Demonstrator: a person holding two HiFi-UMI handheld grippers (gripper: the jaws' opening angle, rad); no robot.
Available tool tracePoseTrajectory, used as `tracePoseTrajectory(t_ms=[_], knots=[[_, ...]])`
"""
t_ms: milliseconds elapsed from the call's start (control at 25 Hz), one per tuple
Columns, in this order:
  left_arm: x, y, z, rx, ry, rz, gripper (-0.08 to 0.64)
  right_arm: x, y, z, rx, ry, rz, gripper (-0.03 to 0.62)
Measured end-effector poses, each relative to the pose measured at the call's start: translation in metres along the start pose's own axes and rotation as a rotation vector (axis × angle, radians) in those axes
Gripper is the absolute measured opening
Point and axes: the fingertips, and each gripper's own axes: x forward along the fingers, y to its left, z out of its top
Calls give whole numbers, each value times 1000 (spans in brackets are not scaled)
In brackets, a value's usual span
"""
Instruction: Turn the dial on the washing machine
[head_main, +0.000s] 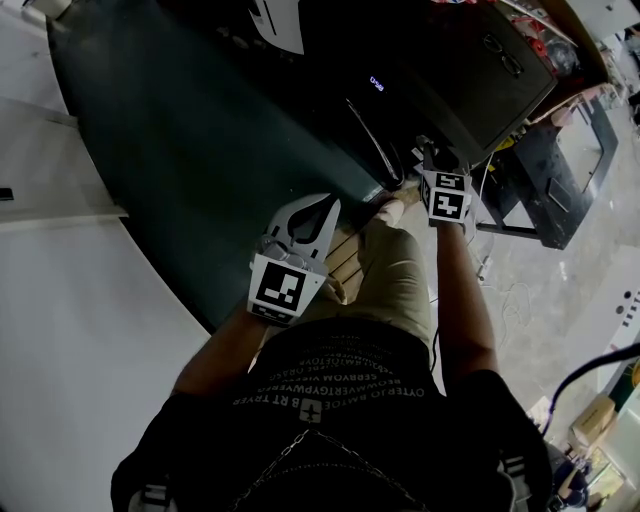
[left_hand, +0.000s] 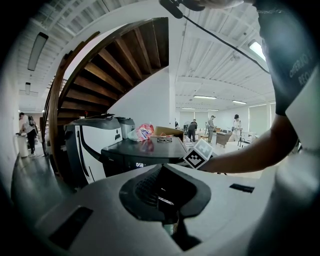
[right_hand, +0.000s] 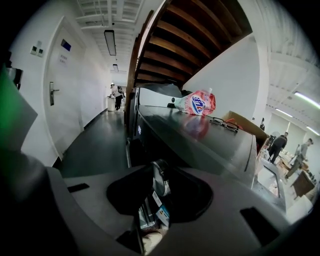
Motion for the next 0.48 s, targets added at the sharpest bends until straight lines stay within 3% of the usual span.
tracePoseTrajectory(t_ms=[320,480], knots=[[-6,1,0,9,3,-3,6,-3,-4,-19,75,42,-20,100],[-9,0,-1,2,20,1,6,-4,-5,-20,57,53,-13,101]])
